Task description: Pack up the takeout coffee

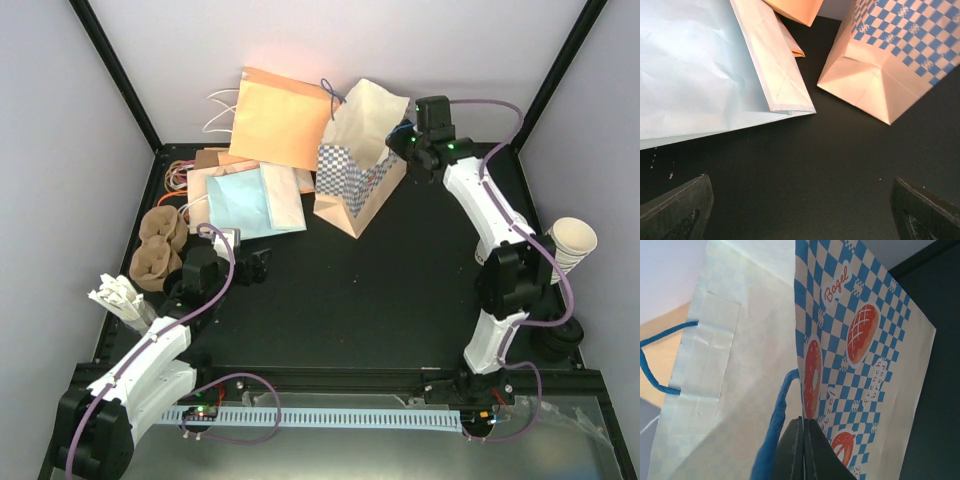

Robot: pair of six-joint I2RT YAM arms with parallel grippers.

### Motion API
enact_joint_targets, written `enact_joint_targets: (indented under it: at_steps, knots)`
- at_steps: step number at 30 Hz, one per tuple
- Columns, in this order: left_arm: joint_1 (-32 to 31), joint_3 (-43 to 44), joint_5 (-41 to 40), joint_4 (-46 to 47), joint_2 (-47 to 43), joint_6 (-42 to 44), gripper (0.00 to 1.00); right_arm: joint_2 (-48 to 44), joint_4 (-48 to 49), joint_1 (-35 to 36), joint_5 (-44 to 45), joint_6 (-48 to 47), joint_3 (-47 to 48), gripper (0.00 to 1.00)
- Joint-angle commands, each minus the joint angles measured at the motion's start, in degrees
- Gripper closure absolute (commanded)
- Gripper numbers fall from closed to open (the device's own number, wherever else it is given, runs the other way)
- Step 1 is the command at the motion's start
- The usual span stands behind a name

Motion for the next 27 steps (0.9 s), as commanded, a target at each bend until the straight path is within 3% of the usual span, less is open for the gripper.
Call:
enact_joint_targets:
  at_steps: [1,9,16,22,27]
  knots:
    - [-0.1,0.2,0.0,1.4,-0.2,0.5,0.01,-6.9,2.3,-0.2,-6.4,-3.0,-5.2,0.99]
    - [0.1,9.1,-4.2,-9.1,-2.4,-12.0,0.01,-20.8,4.4,-0.3,-16.3,-8.3,-22.3,0.99]
    - [-0.1,22.2,11.5,-15.8,-1.3,-14.6,0.01,-33.3,3.5,0.0,-20.2,-6.1,-33.5,0.99]
    - [-7.3,40.3,11.2,-30.2,6.8,-13.0,0.01,-38.8,-1.0,2.1,-19.8,-5.9,-36.1,0.98]
    - [-15.6,50.7,7.8,-37.0,13.5,-11.3,0.01,-41.4,-1.7,2.5,-20.3,-5.3,-37.7,0.98]
